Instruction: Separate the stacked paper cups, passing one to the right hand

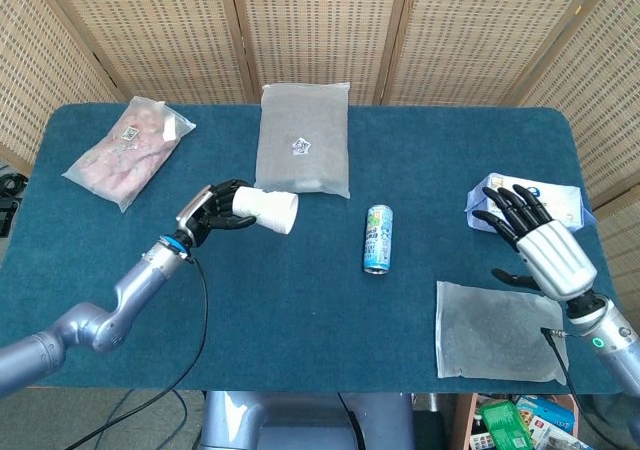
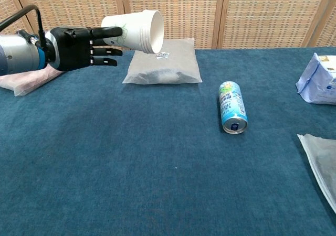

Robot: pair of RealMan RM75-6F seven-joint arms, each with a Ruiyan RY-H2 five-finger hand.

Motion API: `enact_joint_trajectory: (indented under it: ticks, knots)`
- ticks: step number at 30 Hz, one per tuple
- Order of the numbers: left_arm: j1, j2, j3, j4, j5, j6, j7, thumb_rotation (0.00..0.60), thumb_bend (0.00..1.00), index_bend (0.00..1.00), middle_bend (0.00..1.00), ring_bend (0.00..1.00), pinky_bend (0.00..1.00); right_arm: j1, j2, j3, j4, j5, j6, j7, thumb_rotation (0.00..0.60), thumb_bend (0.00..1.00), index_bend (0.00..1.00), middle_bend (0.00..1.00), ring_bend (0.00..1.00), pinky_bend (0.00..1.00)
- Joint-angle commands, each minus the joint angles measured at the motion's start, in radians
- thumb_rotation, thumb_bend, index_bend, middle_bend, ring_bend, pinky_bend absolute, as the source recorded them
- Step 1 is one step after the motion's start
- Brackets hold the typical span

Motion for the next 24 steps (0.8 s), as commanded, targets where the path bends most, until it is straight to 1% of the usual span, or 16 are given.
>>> enact_joint_trajectory:
  ticks: [1,5,8,11,14,19,24]
  knots:
    - [-0.021,-0.013,0.002,0.014,0.023,-0.006,-0.018,0.6,0.3,0.48,0.51,0.49,0.54,0.027,-0.004,0.009,0.016,-0.013,-0.003,0.003,0.6,0.05,0.24,0.03,0.0,0.0]
    - [-0.067,-0.031,-0.005,0.026,0.041,-0.012,-0.026,0.6,0.3,0.48,0.51,0.49,0.54,0.089,-0.001,0.024,0.022,-0.029,-0.029,0.001,0.6,0.06,0.26,0.05,0.0,0.0]
    - [-0.131,-0.067,-0.021,0.059,0.034,-0.042,-0.015,0.6,0.3,0.48,0.51,0.49,0.54,0.139,-0.005,0.038,0.017,-0.032,-0.063,-0.018,0.6,0.08,0.27,0.06,0.0,0.0]
    - [-0.161,-0.083,-0.028,0.075,0.024,-0.055,-0.007,0.6,0.3,0.48,0.51,0.49,0.54,0.158,-0.007,0.041,0.017,-0.025,-0.079,-0.022,0.6,0.11,0.28,0.06,0.0,0.0]
    - [-0.211,-0.11,-0.041,0.094,0.005,-0.074,0.014,0.6,0.3,0.48,0.51,0.49,0.54,0.185,-0.012,0.045,0.023,-0.009,-0.098,-0.02,0.6,0.13,0.28,0.07,0.0,0.0]
    - [-0.269,-0.142,-0.058,0.101,-0.025,-0.09,0.057,0.6,0.3,0.48,0.51,0.49,0.54,0.206,-0.023,0.048,0.03,0.01,-0.093,-0.007,0.6,0.16,0.31,0.09,0.0,0.0]
    - [-0.308,-0.17,-0.073,0.121,-0.057,-0.098,0.09,0.6,0.3,0.48,0.51,0.49,0.54,0.224,-0.023,0.045,0.026,-0.002,-0.079,-0.007,0.6,0.19,0.34,0.11,0.0,0.0]
